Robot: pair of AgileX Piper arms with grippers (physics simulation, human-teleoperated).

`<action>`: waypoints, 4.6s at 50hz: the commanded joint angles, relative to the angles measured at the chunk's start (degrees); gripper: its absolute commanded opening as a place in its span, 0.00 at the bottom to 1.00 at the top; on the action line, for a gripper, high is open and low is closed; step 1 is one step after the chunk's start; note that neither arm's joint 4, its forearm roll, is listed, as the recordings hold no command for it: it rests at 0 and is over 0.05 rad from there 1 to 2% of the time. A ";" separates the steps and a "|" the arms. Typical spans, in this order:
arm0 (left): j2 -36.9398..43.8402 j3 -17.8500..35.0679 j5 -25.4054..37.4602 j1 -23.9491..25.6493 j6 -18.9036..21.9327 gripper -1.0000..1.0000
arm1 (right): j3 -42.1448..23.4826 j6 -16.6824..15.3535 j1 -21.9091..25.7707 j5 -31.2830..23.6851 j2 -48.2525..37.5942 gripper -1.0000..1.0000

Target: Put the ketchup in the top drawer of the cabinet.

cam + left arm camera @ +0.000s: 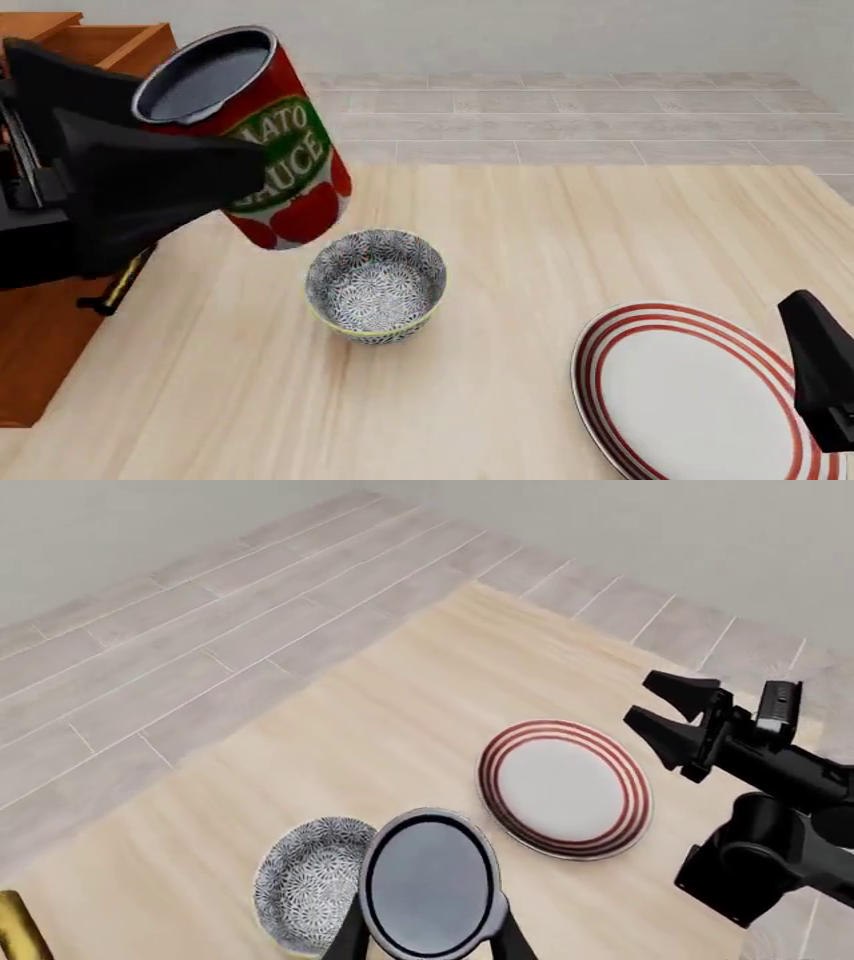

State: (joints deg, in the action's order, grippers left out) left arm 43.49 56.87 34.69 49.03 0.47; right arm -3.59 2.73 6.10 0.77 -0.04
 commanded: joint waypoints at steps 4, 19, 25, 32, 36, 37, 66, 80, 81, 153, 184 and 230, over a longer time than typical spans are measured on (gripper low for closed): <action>-1.46 7.28 11.76 -6.10 2.88 0.00 | 0.13 0.00 0.23 -0.17 -0.01 1.00; -0.19 12.44 19.73 -12.35 4.05 0.00 | -0.04 -0.11 0.40 -0.31 -0.01 1.00; 0.24 17.72 23.59 -13.94 2.10 0.00 | -0.39 -0.16 0.52 -0.72 0.00 1.00; 0.08 19.28 25.69 -17.70 3.09 0.00 | -0.21 -0.19 0.77 -0.60 -0.01 1.00; 0.72 21.13 26.94 -19.48 3.22 0.00 | -0.26 -0.06 0.56 -0.64 0.00 1.00; 0.90 21.41 27.33 -20.52 3.61 0.00 | -0.14 -0.02 0.53 -0.52 0.00 1.00; 3.87 27.84 31.02 -32.18 4.99 0.00 | 0.52 0.22 0.56 -0.01 -0.01 1.00; 5.16 28.73 30.70 -35.16 6.49 0.00 | 0.25 0.17 0.57 -0.37 -0.01 1.00; 5.23 28.72 30.63 -35.18 6.36 0.00 | 0.26 0.17 0.50 -0.38 -0.02 1.00; 18.07 27.85 21.46 -57.70 7.54 0.00 | 0.56 -0.89 1.09 -0.99 -0.03 1.00; 18.96 23.34 19.10 -59.83 10.01 0.00 | 1.04 -0.96 1.25 -0.48 -0.04 1.00; 19.38 21.31 17.97 -60.21 10.20 0.00 | 0.13 -1.12 1.72 -1.86 -0.08 1.00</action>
State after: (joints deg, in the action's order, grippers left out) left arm 62.45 77.89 52.98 -10.95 9.26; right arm -3.36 1.60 7.74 -0.86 -0.11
